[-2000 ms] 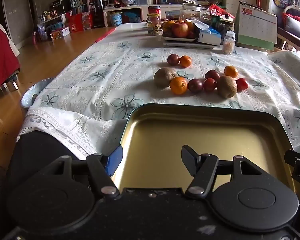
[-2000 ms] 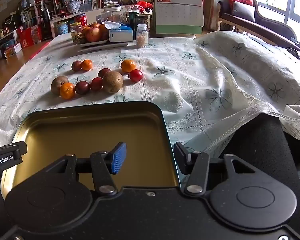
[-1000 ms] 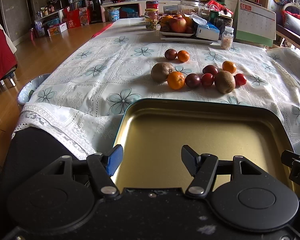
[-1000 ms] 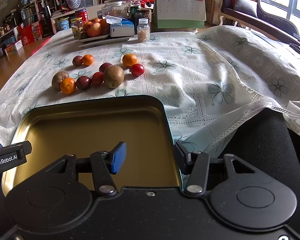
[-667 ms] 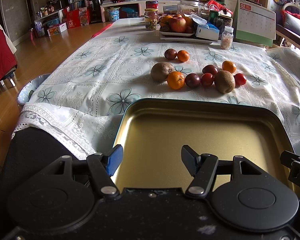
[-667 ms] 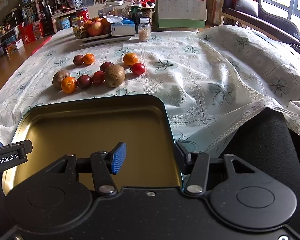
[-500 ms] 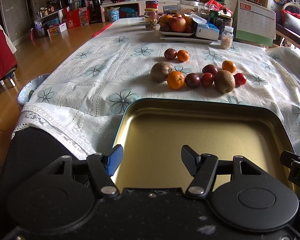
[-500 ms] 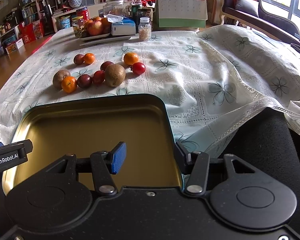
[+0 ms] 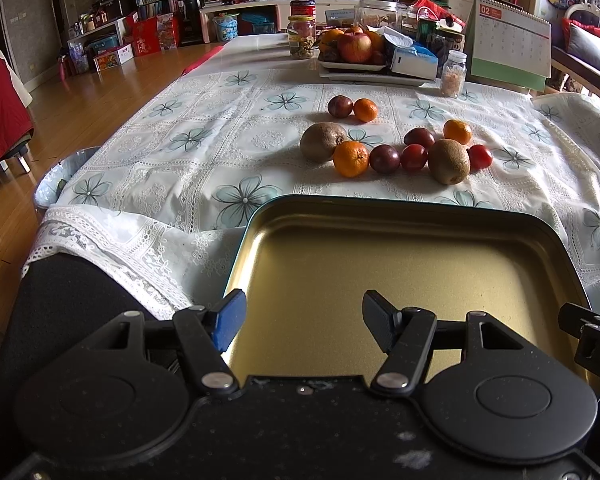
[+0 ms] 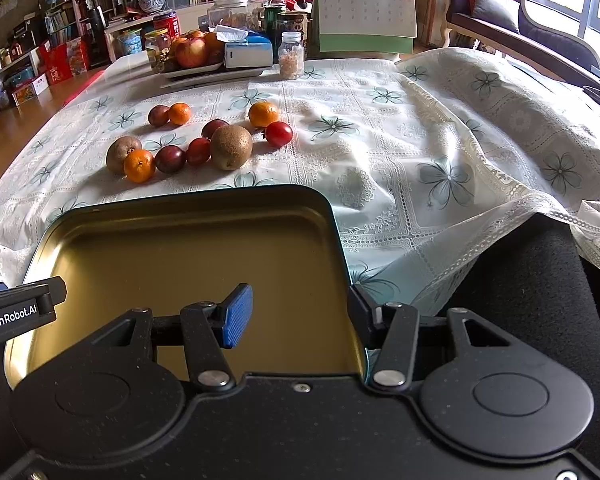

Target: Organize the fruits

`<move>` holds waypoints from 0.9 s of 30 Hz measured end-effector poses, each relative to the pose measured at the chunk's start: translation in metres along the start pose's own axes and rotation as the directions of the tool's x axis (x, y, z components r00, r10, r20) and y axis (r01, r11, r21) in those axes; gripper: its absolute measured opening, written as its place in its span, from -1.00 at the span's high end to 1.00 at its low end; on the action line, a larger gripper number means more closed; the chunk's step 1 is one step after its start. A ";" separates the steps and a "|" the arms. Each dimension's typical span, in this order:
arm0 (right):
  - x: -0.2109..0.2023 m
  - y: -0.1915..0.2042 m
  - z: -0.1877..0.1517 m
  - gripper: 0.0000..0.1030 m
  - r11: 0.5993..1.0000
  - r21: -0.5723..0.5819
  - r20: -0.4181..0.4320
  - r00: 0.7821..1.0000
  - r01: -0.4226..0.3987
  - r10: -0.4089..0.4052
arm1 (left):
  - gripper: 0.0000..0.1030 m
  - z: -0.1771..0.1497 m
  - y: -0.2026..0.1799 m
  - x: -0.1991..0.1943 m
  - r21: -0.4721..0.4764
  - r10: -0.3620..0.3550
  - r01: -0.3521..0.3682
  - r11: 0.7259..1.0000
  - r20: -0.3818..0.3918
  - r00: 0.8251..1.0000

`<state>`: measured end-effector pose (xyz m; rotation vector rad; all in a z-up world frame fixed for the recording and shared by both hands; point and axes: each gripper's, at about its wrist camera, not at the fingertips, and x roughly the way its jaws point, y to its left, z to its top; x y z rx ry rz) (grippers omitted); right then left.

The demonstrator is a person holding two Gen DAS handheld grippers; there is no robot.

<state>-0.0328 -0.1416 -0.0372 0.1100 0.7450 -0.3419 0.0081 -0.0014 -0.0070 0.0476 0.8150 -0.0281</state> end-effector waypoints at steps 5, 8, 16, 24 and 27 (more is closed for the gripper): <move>0.000 0.000 0.000 -0.12 1.000 0.000 -0.002 1.000 0.000 0.000 | -0.31 0.000 0.000 0.000 0.000 0.000 0.000 1.000 -0.001 1.000; 0.000 0.001 -0.001 -0.12 1.000 -0.001 -0.003 1.000 0.000 0.000 | -0.31 0.000 0.000 0.000 0.000 0.000 0.000 1.000 -0.001 1.000; 0.002 0.000 -0.001 -0.12 1.000 -0.005 -0.015 1.000 -0.001 0.001 | -0.31 -0.001 0.000 0.001 0.001 0.001 -0.001 1.000 -0.005 1.000; 0.003 0.000 0.001 -0.12 1.000 -0.008 -0.029 1.000 -0.003 0.003 | -0.31 -0.002 -0.002 0.003 0.001 0.001 -0.001 1.000 -0.017 1.000; 0.004 0.000 0.001 -0.12 1.000 -0.010 -0.038 0.999 -0.004 0.003 | -0.31 -0.001 -0.001 0.004 -0.001 0.000 0.000 1.000 -0.027 1.000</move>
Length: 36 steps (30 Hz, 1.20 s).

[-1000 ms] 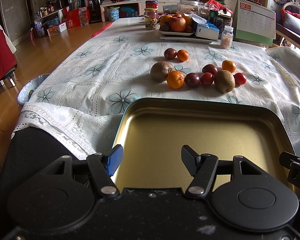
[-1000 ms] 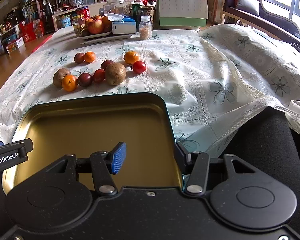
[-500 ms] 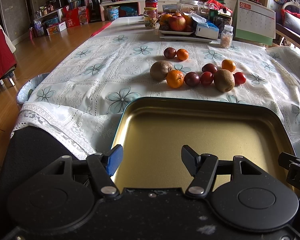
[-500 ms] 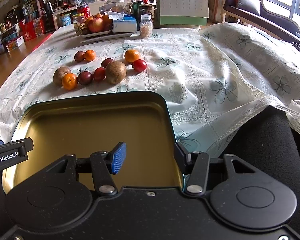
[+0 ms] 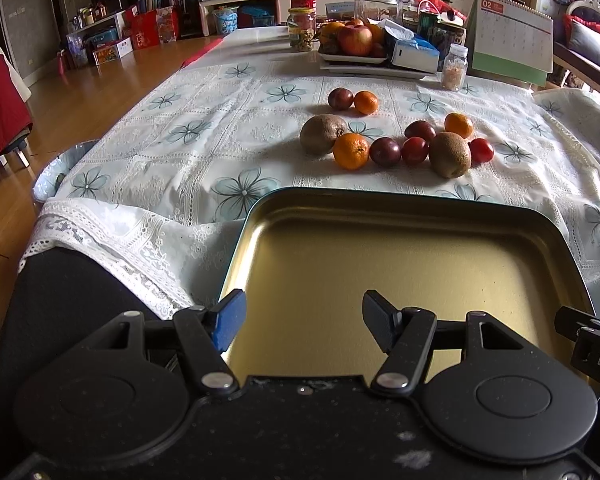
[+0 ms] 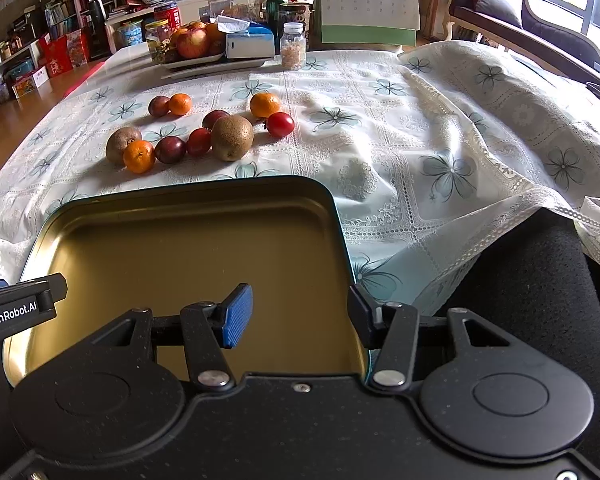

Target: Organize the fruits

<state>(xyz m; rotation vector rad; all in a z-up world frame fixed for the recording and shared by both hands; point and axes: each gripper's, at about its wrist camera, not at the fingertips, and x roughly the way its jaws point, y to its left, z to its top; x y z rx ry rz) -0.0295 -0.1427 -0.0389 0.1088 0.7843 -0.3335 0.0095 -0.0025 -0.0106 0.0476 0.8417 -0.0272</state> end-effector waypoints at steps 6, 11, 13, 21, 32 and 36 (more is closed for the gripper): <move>0.001 0.001 0.000 -0.12 1.000 -0.008 -0.014 1.000 -0.001 0.001 | -0.31 0.000 0.001 0.002 0.008 -0.006 0.006 1.000 -0.042 0.999; 0.004 0.003 0.001 -0.12 0.999 -0.022 -0.045 0.999 0.023 -0.024 | -0.31 0.003 0.004 0.010 -0.005 -0.042 0.042 0.999 -0.139 0.989; 0.008 0.003 0.003 -0.12 0.999 -0.032 -0.077 0.997 0.024 -0.027 | -0.30 0.004 0.004 0.014 -0.017 -0.050 0.048 0.999 -0.181 0.982; 0.017 0.011 0.009 -0.11 0.995 -0.102 -0.164 0.986 -0.023 0.006 | -0.29 0.009 0.000 0.025 -0.016 -0.059 0.056 0.998 -0.290 0.955; 0.035 0.015 0.051 -0.10 0.987 -0.130 -0.214 0.974 -0.098 0.068 | -0.28 0.062 0.004 0.047 -0.005 -0.035 0.035 0.999 -0.310 0.950; 0.052 0.008 0.079 -0.08 0.992 -0.063 -0.235 0.968 -0.109 0.091 | -0.23 0.094 0.010 0.061 -0.028 -0.037 0.030 0.999 -0.291 0.956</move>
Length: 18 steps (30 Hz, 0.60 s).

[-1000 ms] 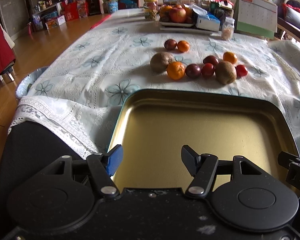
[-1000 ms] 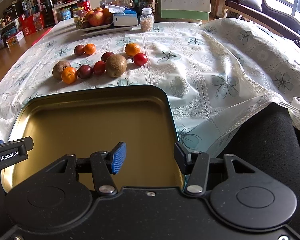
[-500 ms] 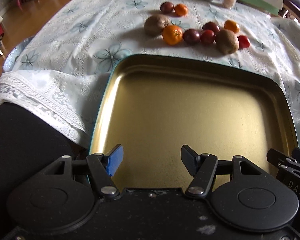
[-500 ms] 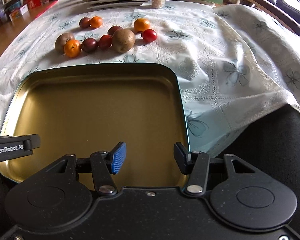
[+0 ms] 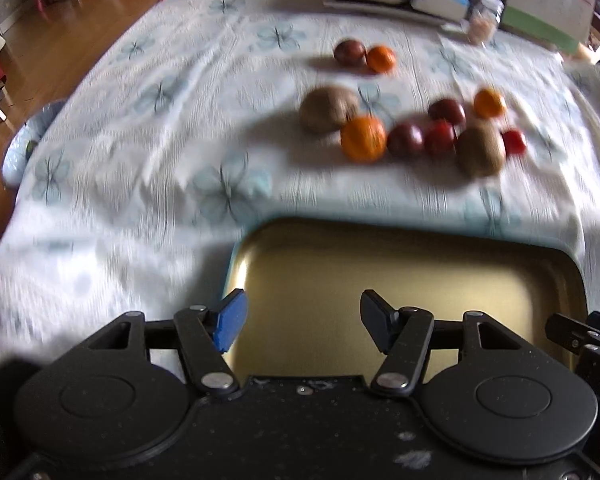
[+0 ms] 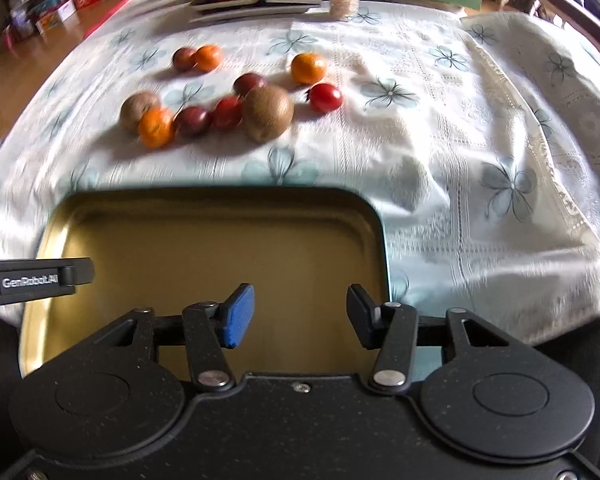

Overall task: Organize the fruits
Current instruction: 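Move both open tools forward over the tablecloth toward the fruit cluster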

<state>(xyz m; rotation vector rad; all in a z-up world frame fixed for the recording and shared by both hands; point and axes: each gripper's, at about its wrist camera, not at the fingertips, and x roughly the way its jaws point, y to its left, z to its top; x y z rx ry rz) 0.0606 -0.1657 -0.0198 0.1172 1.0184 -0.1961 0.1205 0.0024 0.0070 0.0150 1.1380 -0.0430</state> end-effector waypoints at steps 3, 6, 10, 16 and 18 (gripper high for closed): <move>0.007 -0.010 0.023 -0.08 0.998 0.064 0.012 1.000 -0.006 0.006 | -0.21 0.030 0.002 0.005 -0.008 -0.010 0.010 1.000 0.013 1.000; 0.016 -0.021 0.045 -0.08 0.991 0.134 0.027 1.000 0.001 -0.005 | -0.21 0.053 0.000 0.014 -0.011 -0.003 0.003 1.000 0.025 1.000; 0.035 -0.033 0.072 -0.08 0.979 0.204 0.018 1.000 0.000 -0.004 | -0.21 0.081 -0.002 0.031 -0.014 0.002 -0.002 1.000 0.025 1.000; 0.060 -0.046 0.107 -0.08 0.963 0.270 0.024 1.000 -0.004 -0.003 | -0.20 0.116 -0.005 0.054 -0.005 -0.017 0.017 1.000 0.022 1.000; 0.065 -0.046 0.116 -0.08 0.962 0.274 0.035 0.999 -0.002 -0.008 | -0.20 0.125 -0.006 0.062 0.002 -0.024 0.024 1.000 0.017 1.000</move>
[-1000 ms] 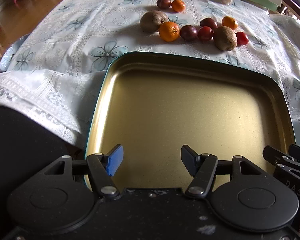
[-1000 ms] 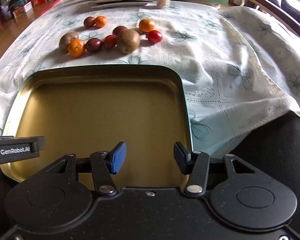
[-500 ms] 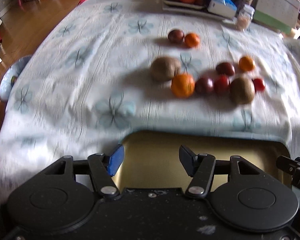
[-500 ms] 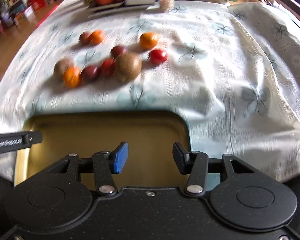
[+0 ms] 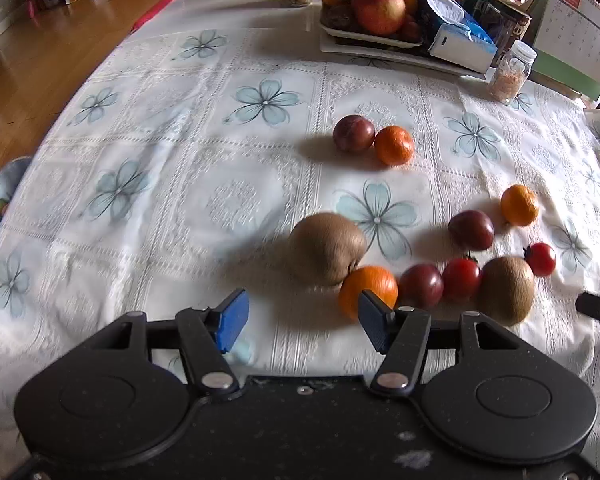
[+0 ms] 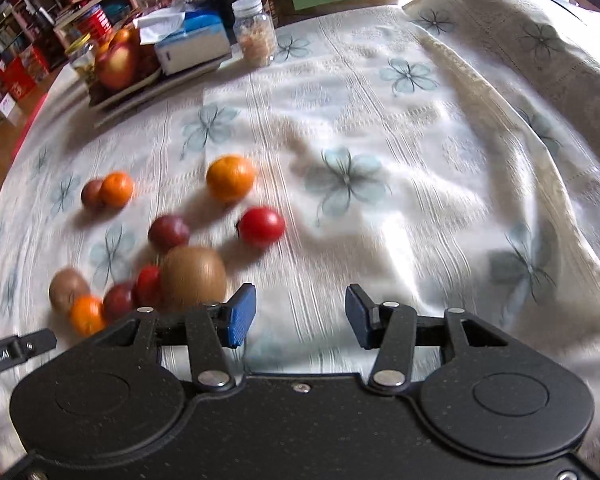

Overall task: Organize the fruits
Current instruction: 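Move both open tools forward over the tablecloth toward the fruit cluster, then close the left tool on a brown kiwi while the right tool grasps a red tomato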

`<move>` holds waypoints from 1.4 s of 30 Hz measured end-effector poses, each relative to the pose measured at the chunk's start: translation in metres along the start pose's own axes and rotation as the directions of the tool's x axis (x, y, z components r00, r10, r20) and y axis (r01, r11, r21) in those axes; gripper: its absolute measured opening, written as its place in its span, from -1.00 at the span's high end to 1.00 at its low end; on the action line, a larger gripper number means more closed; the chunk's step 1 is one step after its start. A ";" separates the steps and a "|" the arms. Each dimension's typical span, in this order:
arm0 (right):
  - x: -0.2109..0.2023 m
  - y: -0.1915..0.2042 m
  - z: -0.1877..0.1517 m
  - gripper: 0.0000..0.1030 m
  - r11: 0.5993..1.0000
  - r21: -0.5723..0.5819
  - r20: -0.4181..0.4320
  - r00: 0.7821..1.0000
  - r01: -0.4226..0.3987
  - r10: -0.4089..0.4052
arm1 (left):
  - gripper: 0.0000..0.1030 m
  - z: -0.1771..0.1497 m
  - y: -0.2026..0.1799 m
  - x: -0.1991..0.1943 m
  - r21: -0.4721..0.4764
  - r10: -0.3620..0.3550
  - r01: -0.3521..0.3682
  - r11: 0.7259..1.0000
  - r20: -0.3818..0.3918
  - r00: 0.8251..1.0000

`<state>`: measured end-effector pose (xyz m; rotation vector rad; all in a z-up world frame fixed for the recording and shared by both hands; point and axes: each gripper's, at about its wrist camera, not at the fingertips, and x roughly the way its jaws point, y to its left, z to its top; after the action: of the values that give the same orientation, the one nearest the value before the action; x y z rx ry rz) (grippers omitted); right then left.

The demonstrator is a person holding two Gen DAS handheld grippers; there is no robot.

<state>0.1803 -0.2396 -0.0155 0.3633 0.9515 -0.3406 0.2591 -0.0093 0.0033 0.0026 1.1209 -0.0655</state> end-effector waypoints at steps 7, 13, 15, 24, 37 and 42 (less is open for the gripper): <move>0.020 0.011 0.018 -0.08 0.999 -0.032 0.042 0.999 0.012 -0.011 | -0.20 0.012 -0.004 0.020 0.014 -0.036 0.036 0.999 -0.006 0.999; 0.038 0.023 0.019 -0.08 0.994 -0.102 0.065 0.997 0.046 -0.040 | -0.21 0.013 -0.006 0.031 0.026 -0.058 0.058 0.998 0.016 0.998; 0.043 0.024 0.018 -0.08 0.992 -0.115 0.070 0.996 0.057 -0.050 | -0.21 0.014 -0.007 0.034 0.023 -0.063 0.062 0.998 0.024 0.998; 0.053 0.032 0.009 -0.16 0.987 -0.162 0.091 0.996 0.015 0.000 | -0.21 0.016 -0.008 0.054 0.019 -0.061 0.060 0.998 0.033 0.998; 0.069 0.029 0.001 -0.21 0.982 -0.178 0.104 0.994 0.055 -0.037 | -0.30 0.003 -0.017 0.068 0.092 -0.025 0.017 0.996 0.083 0.996; 0.069 0.030 0.002 -0.23 0.981 -0.189 0.094 0.995 0.047 -0.030 | -0.26 0.003 -0.013 0.068 0.092 -0.042 0.034 0.995 0.091 0.995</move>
<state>0.2321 -0.2228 -0.0675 0.1524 0.8947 -0.2954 0.2908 -0.0260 -0.0562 0.0583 1.0245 -0.1493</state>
